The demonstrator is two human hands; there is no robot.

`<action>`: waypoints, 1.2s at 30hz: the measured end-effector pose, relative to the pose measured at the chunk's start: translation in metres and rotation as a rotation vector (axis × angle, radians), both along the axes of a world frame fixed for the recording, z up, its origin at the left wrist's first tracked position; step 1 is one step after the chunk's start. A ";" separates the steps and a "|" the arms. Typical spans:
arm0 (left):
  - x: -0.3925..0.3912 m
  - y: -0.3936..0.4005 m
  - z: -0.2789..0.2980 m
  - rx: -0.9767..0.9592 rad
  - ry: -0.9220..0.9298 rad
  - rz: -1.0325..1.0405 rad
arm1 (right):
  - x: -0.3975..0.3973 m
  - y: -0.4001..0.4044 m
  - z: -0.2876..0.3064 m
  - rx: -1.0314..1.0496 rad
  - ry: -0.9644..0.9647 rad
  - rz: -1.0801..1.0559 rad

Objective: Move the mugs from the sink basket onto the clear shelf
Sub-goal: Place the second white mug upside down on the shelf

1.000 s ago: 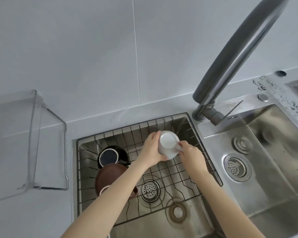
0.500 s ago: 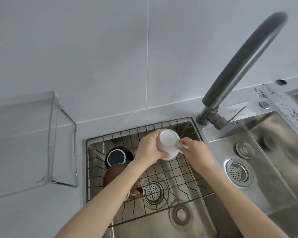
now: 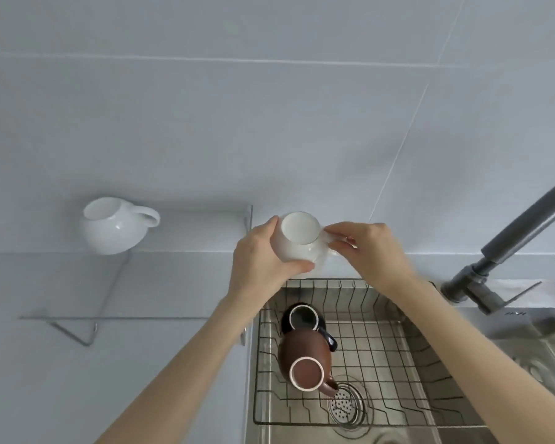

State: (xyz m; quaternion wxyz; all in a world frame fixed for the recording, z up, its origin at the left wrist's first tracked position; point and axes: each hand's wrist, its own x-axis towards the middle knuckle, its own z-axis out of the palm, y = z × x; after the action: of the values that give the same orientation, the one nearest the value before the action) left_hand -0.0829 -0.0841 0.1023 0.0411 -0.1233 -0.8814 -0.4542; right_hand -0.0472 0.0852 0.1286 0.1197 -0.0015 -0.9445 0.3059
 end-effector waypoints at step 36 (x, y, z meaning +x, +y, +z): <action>-0.082 -0.128 -0.028 0.038 -0.065 0.291 | -0.135 -0.131 -0.023 -0.052 -0.032 0.301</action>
State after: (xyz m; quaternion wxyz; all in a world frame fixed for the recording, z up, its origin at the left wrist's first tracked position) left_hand -0.1651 -0.2120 0.0743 0.0804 0.0214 -0.8822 -0.4635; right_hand -0.1825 -0.0457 0.1056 0.0576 0.1320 -0.9275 0.3449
